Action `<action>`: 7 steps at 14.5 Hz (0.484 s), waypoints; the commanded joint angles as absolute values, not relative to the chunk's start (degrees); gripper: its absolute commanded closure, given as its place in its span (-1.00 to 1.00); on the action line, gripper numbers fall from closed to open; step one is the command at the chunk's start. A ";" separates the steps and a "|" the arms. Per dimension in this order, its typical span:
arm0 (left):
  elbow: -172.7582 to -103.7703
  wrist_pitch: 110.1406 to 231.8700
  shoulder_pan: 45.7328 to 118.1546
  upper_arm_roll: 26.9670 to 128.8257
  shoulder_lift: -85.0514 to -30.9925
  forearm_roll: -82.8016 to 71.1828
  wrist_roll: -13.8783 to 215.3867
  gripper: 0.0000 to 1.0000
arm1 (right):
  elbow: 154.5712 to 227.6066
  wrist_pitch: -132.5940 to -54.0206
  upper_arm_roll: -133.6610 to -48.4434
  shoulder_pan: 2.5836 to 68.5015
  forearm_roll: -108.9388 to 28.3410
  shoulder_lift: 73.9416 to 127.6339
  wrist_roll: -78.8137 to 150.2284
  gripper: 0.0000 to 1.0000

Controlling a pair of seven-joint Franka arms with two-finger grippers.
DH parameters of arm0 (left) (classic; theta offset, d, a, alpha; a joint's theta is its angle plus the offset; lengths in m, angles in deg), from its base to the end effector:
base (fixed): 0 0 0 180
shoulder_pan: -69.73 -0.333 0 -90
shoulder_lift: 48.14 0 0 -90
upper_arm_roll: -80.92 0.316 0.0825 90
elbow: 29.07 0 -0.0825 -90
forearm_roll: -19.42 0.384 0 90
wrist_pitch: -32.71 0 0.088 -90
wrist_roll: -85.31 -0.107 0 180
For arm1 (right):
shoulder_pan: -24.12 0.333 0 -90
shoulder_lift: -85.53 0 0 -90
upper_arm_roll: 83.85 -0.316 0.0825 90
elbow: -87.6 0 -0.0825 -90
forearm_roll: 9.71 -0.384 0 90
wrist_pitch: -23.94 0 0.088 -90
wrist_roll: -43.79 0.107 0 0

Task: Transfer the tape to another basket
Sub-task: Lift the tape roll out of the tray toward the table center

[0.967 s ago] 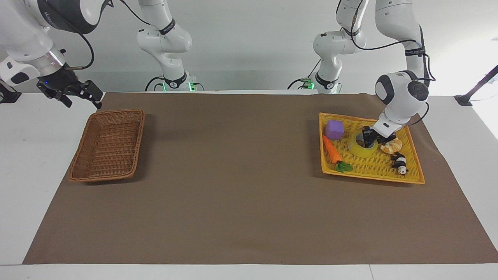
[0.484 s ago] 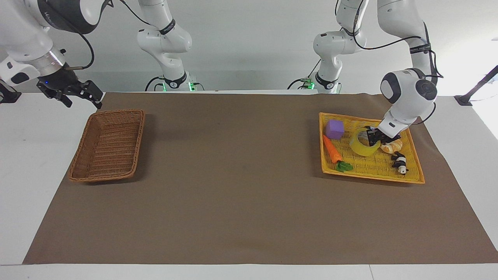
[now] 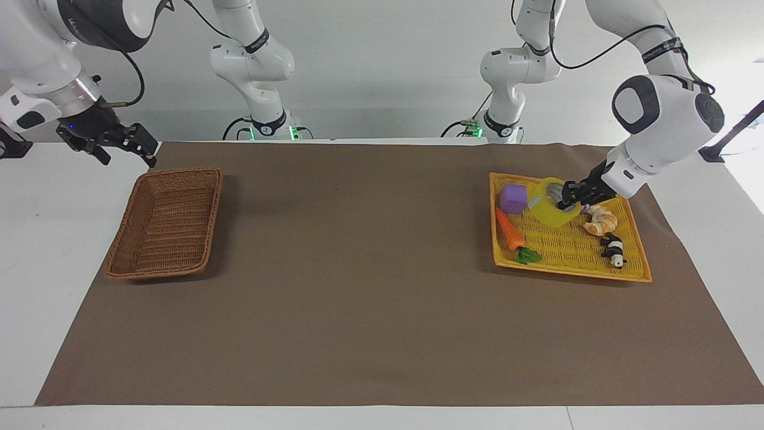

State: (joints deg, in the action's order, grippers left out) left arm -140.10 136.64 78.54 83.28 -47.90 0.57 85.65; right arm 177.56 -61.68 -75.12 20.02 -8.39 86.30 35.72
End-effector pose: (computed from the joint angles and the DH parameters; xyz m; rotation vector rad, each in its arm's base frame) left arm 0.5392 -0.0878 0.4776 2.8284 -0.0106 -0.1956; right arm 0.5357 -0.1241 0.6112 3.1270 -0.1312 -0.1442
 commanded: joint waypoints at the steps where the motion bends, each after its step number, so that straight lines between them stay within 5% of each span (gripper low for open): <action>1: -136.29 137.03 88.77 83.74 -49.02 -1.32 97.41 0.87 | 178.83 -62.19 -75.41 19.81 -8.22 85.27 34.65 -0.98; 7: -136.47 139.49 102.06 83.74 -48.31 -2.82 110.96 0.85 | 178.83 -62.19 -75.41 19.81 -8.22 85.27 34.65 -0.98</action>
